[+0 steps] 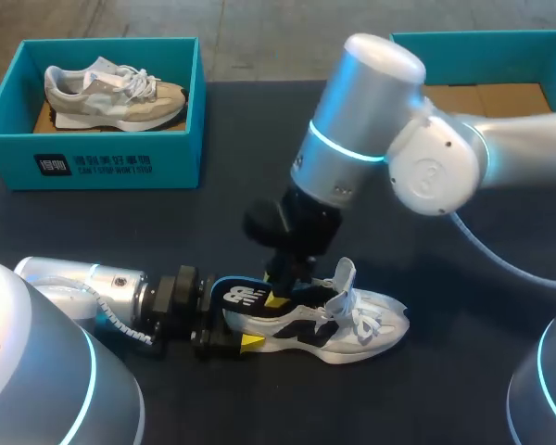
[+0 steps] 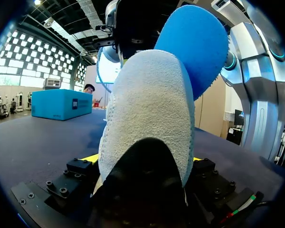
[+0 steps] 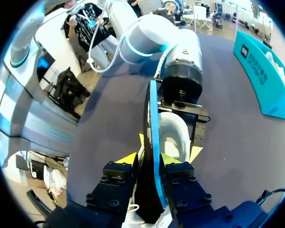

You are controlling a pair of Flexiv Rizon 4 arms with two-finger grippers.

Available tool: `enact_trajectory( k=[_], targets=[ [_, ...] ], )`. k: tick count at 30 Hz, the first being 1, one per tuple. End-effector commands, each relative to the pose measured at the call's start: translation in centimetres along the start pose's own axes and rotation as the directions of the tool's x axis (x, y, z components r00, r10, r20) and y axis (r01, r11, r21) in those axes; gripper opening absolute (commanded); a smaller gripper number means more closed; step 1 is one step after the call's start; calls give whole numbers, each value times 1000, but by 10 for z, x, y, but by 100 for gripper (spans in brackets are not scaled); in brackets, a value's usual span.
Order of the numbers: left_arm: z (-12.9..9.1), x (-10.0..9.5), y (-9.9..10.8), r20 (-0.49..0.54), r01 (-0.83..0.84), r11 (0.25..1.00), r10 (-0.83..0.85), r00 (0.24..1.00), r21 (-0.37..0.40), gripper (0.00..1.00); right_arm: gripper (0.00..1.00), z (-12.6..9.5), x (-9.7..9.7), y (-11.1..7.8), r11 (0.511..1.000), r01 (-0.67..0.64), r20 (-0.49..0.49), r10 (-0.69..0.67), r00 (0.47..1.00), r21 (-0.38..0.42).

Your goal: Take the shoe out of the shoebox, open the shoe tongue, remove and reinsert the insole, then place the shoe into the shoebox

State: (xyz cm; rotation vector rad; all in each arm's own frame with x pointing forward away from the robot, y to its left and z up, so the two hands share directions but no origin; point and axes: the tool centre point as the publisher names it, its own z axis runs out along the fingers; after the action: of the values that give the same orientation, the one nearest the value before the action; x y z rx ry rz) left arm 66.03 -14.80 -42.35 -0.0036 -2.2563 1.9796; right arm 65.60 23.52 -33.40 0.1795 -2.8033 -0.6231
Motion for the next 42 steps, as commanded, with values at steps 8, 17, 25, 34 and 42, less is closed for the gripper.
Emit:
enact_trajectory(
  k=[8, 17, 25, 34, 42],
  targets=[
    [1, 1, 5, 2, 1, 1000, -1, 1000, -1, 0, 25, 8, 0, -11, 995, -43, -19, 41, 999, -93],
    [1, 1, 5, 2, 1, 1000, -1, 1000, -1, 0, 24, 13, -3, -12, 988, -59, -32, 55, 998, -139],
    [1, 1, 5, 2, 1, 1000, -1, 1000, -1, 0, 24, 12, -4, -13, 983, -71, -48, 64, 997, -168],
    [1, 1, 5, 2, 1, 1000, -1, 1000, -1, 0, 23, 11, -6, -15, 974, -113, -73, 100, 992, -196],
    [1, 1, 5, 2, 1, 1000, -1, 1000, -1, 0, 24, 14, -9, -14, 971, -132, -80, 118, 990, -199]
  ],
)
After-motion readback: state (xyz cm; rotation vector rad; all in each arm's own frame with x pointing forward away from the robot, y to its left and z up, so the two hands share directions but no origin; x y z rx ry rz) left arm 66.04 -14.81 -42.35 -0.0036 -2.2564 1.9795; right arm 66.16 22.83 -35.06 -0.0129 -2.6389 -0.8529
